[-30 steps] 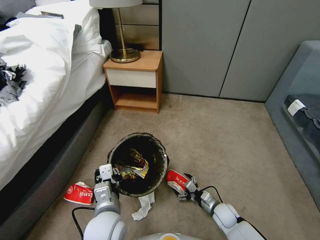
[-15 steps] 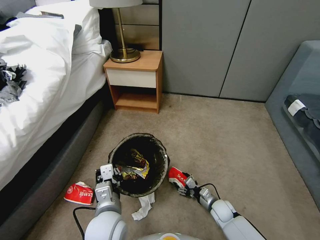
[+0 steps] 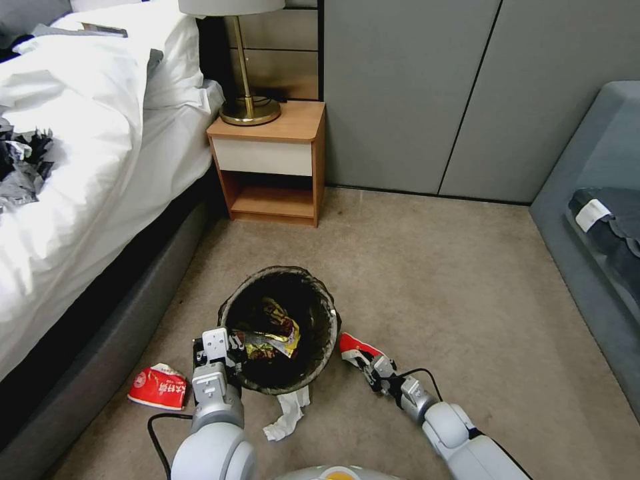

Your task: Pick up the trash bin, then pick up the garbage from the floor and place it into the trash bin.

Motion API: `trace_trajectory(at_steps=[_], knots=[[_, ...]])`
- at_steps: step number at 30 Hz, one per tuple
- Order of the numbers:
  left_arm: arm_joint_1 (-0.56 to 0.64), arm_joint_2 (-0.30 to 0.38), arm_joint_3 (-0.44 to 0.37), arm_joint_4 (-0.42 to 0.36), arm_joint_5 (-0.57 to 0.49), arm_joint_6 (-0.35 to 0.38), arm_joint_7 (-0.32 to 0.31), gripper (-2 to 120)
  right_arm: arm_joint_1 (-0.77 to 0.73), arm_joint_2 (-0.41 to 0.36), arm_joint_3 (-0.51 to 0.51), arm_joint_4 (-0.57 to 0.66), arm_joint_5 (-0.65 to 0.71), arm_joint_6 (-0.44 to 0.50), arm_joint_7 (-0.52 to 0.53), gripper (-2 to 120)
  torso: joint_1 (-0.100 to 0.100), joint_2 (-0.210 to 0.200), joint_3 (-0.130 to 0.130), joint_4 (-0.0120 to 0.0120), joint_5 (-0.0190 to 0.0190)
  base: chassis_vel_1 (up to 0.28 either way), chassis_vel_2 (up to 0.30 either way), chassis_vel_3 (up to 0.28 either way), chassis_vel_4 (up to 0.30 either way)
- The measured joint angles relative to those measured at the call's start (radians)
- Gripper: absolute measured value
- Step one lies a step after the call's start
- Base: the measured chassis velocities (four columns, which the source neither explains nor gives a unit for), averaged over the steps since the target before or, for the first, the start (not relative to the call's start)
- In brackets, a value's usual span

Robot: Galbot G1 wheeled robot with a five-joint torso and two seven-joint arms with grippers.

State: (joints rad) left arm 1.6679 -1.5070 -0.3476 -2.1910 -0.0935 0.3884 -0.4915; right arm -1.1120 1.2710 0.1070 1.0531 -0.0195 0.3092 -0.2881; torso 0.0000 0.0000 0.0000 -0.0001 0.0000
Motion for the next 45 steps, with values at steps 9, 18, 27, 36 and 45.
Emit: trace_trajectory(at_steps=[9, 18, 27, 36, 45], knots=[[0.003, 0.000, 0.001, 0.004, 0.005, -0.002, 0.000, 0, -0.011, -0.003, 0.011, 0.018, 0.012, 0.007, 0.016, 0, 0.000, 0.000, 0.000, 0.0001, 0.0000, 0.000, 0.000, 0.000, 0.000], [0.016, 0.010, -0.001, 0.006, 0.006, -0.004, 0.001, 0, -0.017, 0.013, 0.063, 0.185, 0.143, 0.052, 0.093, 0, 0.000, 0.000, 0.000, 0.0001, 0.0001, 0.000, 0.000, 0.000, 0.000], [0.022, 0.010, -0.002, 0.011, 0.007, -0.007, 0.001, 0, -0.027, 0.004, 0.074, 0.504, 0.255, 0.116, 0.097, 0, 0.000, 0.000, 0.000, 0.0002, -0.0002, 0.000, 0.000, 0.000, 0.000], [0.031, 0.008, 0.000, 0.022, 0.012, -0.010, 0.003, 0, -0.085, 0.002, 0.047, 0.782, 0.289, 0.144, 0.038, 0, 0.000, 0.000, 0.000, 0.0003, -0.0004, 0.000, 0.000, 0.000, 0.000], [0.006, 0.007, 0.008, 0.037, 0.008, -0.007, 0.004, 0, -0.241, -0.044, -0.101, 0.810, 0.162, 0.208, -0.060, 0, 0.000, 0.000, 0.000, 0.0000, 0.0000, 0.000, 0.000, 0.000, 0.000]])
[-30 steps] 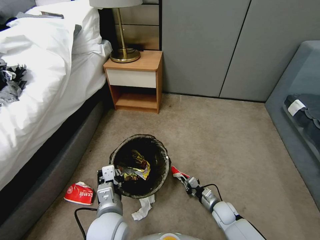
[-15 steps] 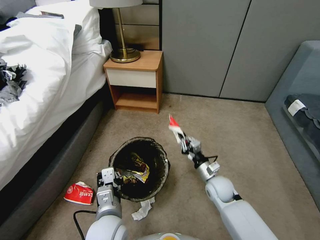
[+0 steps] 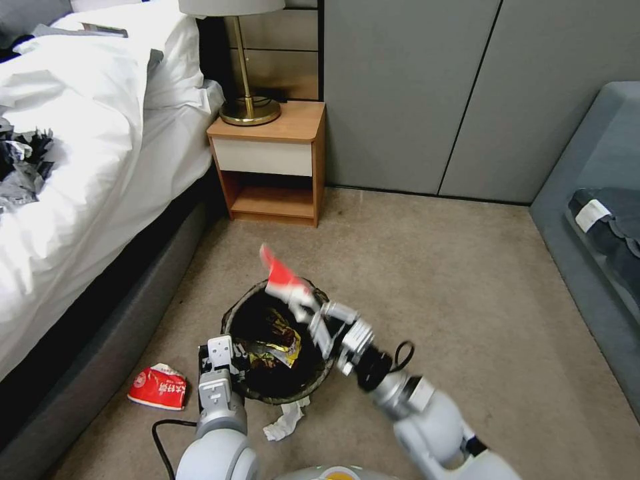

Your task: Pick up the trash bin, then pick up the garbage from the floor and place it into the trash bin.

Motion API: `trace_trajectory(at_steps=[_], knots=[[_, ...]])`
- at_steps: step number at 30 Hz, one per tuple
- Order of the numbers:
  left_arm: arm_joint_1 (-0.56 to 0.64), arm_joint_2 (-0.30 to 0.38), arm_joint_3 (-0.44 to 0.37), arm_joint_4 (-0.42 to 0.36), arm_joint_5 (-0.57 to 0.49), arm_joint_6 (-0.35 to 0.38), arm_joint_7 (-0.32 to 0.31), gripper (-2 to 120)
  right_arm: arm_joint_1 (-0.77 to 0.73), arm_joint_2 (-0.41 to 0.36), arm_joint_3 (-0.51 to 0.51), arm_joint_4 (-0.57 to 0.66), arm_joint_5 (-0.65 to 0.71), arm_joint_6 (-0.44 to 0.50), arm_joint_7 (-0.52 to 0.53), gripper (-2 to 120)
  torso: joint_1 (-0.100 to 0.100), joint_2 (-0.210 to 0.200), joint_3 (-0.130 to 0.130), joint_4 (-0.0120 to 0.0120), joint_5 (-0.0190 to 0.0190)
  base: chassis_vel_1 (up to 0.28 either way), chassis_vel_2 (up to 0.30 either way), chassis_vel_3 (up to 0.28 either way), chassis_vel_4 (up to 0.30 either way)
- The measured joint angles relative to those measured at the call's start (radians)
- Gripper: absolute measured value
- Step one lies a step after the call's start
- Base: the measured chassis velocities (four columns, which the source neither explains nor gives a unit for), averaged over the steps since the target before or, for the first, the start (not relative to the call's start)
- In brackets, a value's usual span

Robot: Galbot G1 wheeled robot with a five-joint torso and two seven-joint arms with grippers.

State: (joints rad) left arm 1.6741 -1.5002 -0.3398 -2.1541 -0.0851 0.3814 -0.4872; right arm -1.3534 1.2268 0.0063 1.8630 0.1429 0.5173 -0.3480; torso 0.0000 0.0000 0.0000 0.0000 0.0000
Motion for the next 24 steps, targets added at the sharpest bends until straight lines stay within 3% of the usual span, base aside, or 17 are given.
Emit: trace_trajectory(at_steps=[4, 14, 24], knots=[[-0.006, -0.005, 0.005, 0.002, 0.000, 0.001, 0.000, 0, 0.005, 0.007, -0.040, -0.108, -0.022, 0.012, -0.013, 0, 0.000, 0.000, 0.000, 0.0001, 0.0001, 0.000, 0.000, 0.000, 0.000], [-0.007, -0.008, 0.010, -0.011, 0.000, 0.005, 0.000, 0, 0.030, 0.012, -0.017, -0.200, -0.018, 0.001, -0.004, 1, 0.000, 0.000, 0.000, 0.0001, 0.0000, 0.000, 0.000, 0.000, 0.000], [-0.001, -0.007, 0.010, -0.020, 0.001, 0.005, 0.000, 0, 0.027, 0.009, -0.013, -0.200, -0.018, -0.010, 0.000, 36, 0.000, 0.000, 0.000, 0.0000, 0.0001, 0.000, 0.000, 0.000, 0.000]])
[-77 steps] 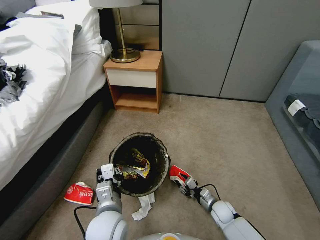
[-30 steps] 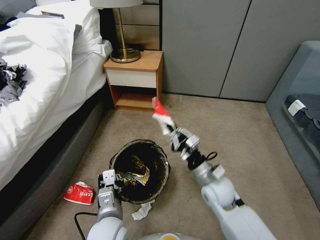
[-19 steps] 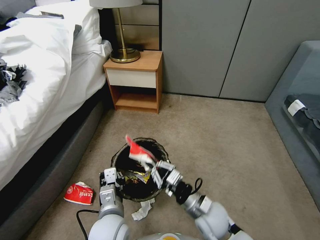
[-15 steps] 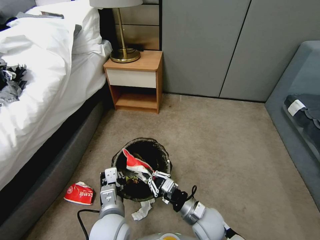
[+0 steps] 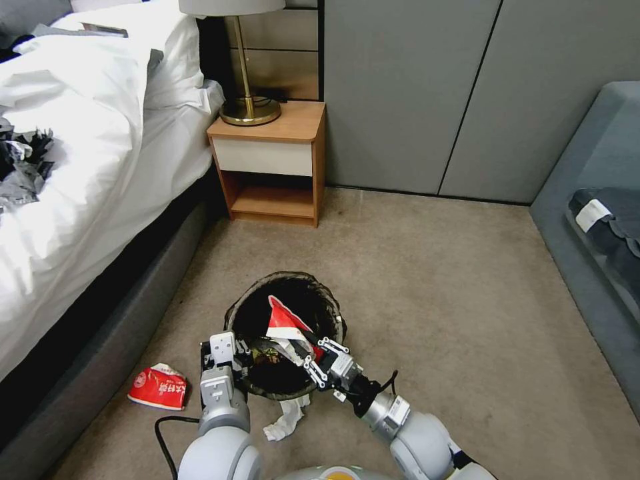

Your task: Pick up the trash bin, then pick up the garbage from the floor and place it into the trash bin.

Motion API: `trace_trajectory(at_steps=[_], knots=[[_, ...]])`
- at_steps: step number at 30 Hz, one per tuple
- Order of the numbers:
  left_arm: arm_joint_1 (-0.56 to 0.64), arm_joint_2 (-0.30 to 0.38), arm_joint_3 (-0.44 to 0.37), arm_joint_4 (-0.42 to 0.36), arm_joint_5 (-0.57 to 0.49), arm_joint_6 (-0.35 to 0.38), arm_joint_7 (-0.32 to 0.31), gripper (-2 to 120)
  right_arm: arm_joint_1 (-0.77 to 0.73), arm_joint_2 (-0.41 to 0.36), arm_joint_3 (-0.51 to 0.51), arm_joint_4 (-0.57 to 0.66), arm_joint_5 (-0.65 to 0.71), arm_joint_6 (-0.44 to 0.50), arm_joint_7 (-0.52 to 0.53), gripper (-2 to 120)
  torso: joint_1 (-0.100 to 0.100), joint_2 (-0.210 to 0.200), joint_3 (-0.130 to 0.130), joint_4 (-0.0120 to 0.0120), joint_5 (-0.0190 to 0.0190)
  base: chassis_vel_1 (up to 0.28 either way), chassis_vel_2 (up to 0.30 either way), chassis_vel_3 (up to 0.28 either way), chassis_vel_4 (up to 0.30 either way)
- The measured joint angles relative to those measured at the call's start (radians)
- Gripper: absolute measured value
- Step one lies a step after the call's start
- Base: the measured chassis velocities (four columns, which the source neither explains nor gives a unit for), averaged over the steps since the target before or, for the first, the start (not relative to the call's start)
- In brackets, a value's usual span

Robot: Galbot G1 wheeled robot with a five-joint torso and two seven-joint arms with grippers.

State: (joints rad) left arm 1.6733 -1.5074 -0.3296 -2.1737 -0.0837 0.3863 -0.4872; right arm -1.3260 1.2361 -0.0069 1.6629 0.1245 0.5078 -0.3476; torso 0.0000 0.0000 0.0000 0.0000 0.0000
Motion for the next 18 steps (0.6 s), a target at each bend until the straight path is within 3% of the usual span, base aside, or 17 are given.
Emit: trace_trajectory(at_steps=[3, 6, 11, 14, 18], knots=[[0.003, 0.000, 0.000, -0.001, 0.001, 0.000, 0.000, 0, 0.000, -0.001, 0.000, 0.005, -0.001, 0.000, 0.000, 41, 0.000, 0.000, 0.000, 0.0000, 0.0000, 0.000, 0.000, 0.000, 0.000], [0.010, 0.001, 0.000, -0.004, 0.004, -0.002, 0.000, 0, -0.001, -0.008, 0.003, 0.019, -0.001, 0.001, 0.000, 60, 0.000, 0.000, 0.000, 0.0000, 0.0000, 0.000, 0.000, 0.000, 0.000], [0.015, -0.002, 0.000, -0.010, 0.007, -0.004, 0.000, 0, -0.008, -0.010, 0.004, 0.029, -0.006, 0.004, -0.001, 74, 0.000, 0.000, 0.000, 0.0000, -0.0001, 0.000, 0.000, 0.000, 0.000], [0.020, -0.005, 0.003, -0.010, 0.013, -0.009, 0.001, 0, -0.014, -0.012, 0.001, 0.036, -0.012, 0.007, -0.001, 90, 0.000, 0.000, 0.000, 0.0000, 0.0000, 0.000, 0.000, 0.000, 0.000], [0.022, -0.005, 0.004, -0.009, 0.015, -0.010, 0.001, 0, -0.018, -0.012, 0.005, 0.069, -0.017, 0.018, -0.001, 99, 0.000, 0.000, 0.000, 0.0000, 0.0000, 0.000, 0.000, 0.000, 0.000]])
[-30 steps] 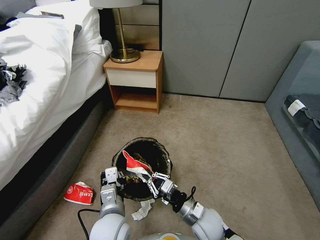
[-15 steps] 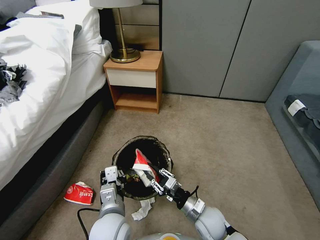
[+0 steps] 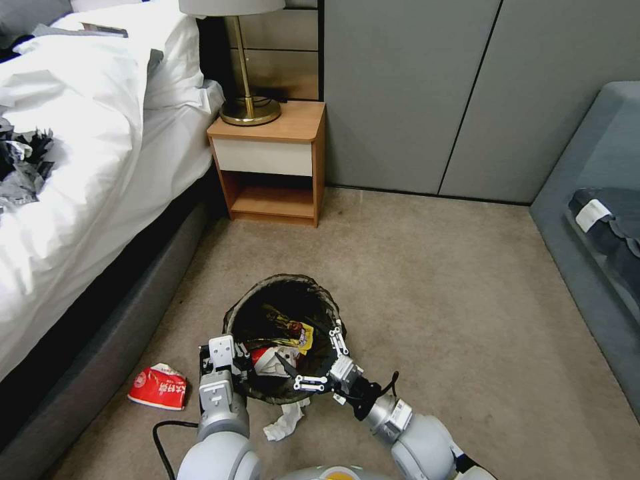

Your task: Pick up the trash bin, then pick up the garbage from the floor and place it into the trash bin.

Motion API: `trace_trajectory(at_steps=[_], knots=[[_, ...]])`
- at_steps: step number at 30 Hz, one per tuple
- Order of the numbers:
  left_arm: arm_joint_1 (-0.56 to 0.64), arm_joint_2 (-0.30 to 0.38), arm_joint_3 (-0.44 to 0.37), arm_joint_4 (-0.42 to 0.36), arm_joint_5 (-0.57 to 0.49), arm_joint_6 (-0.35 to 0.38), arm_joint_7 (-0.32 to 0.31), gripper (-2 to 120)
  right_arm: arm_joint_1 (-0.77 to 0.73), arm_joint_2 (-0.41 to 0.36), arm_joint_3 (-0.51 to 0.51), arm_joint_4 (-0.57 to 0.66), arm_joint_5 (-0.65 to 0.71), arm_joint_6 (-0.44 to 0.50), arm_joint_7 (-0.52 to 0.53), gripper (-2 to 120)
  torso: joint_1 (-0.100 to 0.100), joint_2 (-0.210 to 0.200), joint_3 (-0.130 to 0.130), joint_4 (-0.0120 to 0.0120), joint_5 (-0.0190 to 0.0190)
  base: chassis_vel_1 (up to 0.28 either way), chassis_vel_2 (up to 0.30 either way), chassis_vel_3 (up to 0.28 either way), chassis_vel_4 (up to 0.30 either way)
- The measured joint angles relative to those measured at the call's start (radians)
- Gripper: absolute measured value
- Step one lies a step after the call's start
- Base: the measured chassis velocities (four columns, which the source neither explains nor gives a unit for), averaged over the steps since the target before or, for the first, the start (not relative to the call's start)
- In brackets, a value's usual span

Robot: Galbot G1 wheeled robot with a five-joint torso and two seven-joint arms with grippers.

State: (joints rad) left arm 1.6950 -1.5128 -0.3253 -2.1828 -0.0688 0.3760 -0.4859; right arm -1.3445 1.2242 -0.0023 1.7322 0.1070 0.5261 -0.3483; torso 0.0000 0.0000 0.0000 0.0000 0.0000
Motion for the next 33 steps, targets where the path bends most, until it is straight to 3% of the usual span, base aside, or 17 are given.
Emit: trace_trajectory(at_steps=[4, 10, 17, 20, 25, 27, 33], knots=[[0.000, 0.000, 0.000, 0.001, 0.000, 0.000, 0.000, 0, -0.001, 0.001, 0.007, 0.036, -0.002, 0.000, 0.002, 100, 0.000, 0.000, 0.000, 0.0000, -0.0001, 0.000, 0.000, 0.000, 0.000], [-0.002, 0.000, 0.001, 0.005, 0.002, -0.002, 0.001, 0, -0.003, -0.015, 0.014, 0.110, -0.020, -0.049, 0.093, 100, 0.000, 0.000, 0.000, 0.0000, 0.0000, 0.000, 0.000, 0.000, 0.000], [-0.015, 0.013, -0.033, 0.033, -0.011, -0.008, 0.001, 0, -0.099, 0.040, 0.168, 0.393, -0.017, -0.065, 0.226, 100, 0.000, 0.000, 0.000, 0.0001, -0.0002, 0.000, 0.000, 0.000, 0.000], [-0.022, 0.016, -0.041, 0.041, -0.017, -0.009, 0.001, 0, -0.155, 0.061, 0.236, 0.436, -0.034, -0.062, 0.274, 100, 0.000, 0.000, 0.000, -0.0002, -0.0002, 0.000, 0.000, 0.000, 0.000], [-0.030, 0.019, -0.049, 0.047, -0.027, -0.009, 0.000, 0, -0.260, 0.083, 0.332, 0.422, -0.044, -0.028, 0.334, 100, 0.000, 0.000, 0.000, -0.0003, -0.0002, 0.000, 0.000, 0.000, 0.000], [-0.034, 0.021, -0.050, 0.047, -0.039, -0.009, -0.005, 0, -0.325, 0.097, 0.376, 0.361, -0.045, 0.025, 0.354, 100, 0.000, 0.000, 0.000, -0.0002, 0.0000, 0.000, 0.000, 0.000, 0.000], [-0.034, 0.022, -0.049, 0.046, -0.052, -0.010, -0.011, 0, -0.357, 0.112, 0.388, 0.290, -0.050, 0.071, 0.358, 100, 0.000, 0.000, 0.000, 0.0000, 0.0000, 0.000, 0.000, 0.000, 0.000]])
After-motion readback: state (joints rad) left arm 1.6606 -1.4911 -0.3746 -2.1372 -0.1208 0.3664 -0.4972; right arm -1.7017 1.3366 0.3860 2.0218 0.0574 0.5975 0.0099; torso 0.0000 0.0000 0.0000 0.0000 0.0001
